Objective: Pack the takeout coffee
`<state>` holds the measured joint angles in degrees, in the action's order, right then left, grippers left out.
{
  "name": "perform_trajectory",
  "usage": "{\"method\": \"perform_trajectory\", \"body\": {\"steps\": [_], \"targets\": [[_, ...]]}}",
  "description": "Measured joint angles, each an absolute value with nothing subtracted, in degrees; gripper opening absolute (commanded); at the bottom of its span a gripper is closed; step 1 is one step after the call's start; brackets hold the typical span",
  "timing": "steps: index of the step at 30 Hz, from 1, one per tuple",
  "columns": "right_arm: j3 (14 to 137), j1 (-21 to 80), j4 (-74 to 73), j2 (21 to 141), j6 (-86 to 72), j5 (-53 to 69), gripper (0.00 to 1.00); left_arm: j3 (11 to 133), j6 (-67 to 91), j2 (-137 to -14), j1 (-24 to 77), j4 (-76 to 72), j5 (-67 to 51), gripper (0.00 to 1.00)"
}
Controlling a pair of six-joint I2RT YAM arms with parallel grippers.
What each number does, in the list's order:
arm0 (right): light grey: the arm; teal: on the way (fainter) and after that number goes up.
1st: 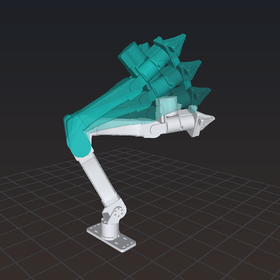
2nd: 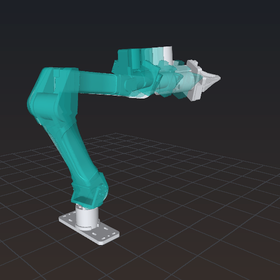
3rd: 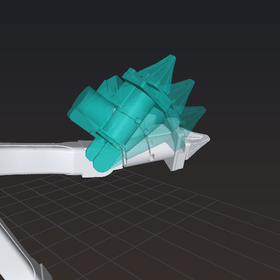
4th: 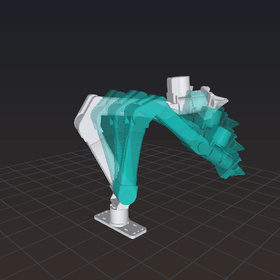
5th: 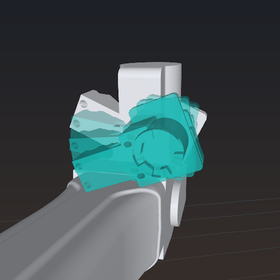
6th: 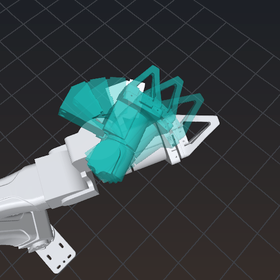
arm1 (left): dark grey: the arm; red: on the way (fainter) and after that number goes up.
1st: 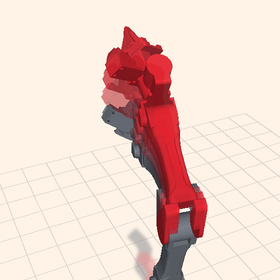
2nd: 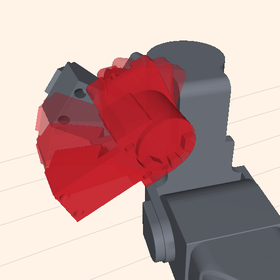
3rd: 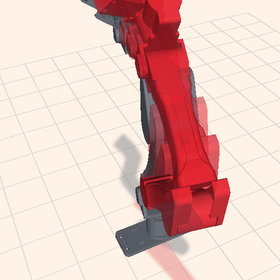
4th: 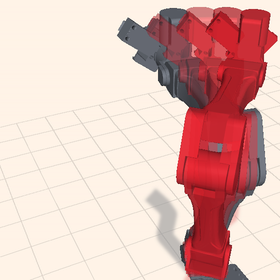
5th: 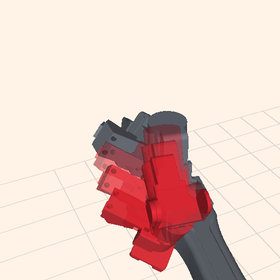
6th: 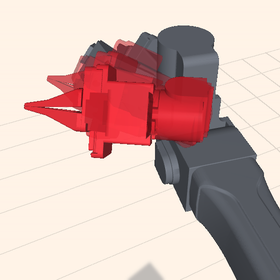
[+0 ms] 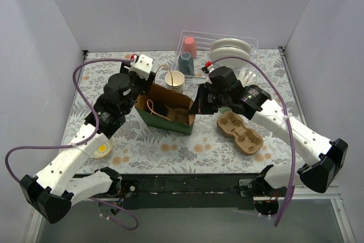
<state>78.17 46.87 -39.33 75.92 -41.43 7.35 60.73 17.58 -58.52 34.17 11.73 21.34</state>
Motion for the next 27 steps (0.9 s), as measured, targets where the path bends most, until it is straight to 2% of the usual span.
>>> {"method": "perform_trajectory", "body": {"steps": [3, 9, 16, 27], "targets": [[78.17, 46.59, -39.33, 75.92, -41.43, 7.49, 0.02, 62.59, 20.62, -58.94, 33.93, 11.55, 20.47, 0.59], [78.24, 45.50, -39.35, 76.03, -41.71, 7.51, 0.22, 65.56, 23.40, -60.10, 33.54, 11.31, 20.53, 0.66], [79.79, 43.64, -40.23, 77.14, -41.58, 7.44, 0.36, 67.37, 24.60, -61.87, 32.42, 11.18, 20.43, 0.75], [86.46, 39.70, -40.75, 79.26, -39.29, 7.49, 0.42, 70.65, 26.02, -62.54, 32.40, 13.78, 20.58, 0.90]]}}
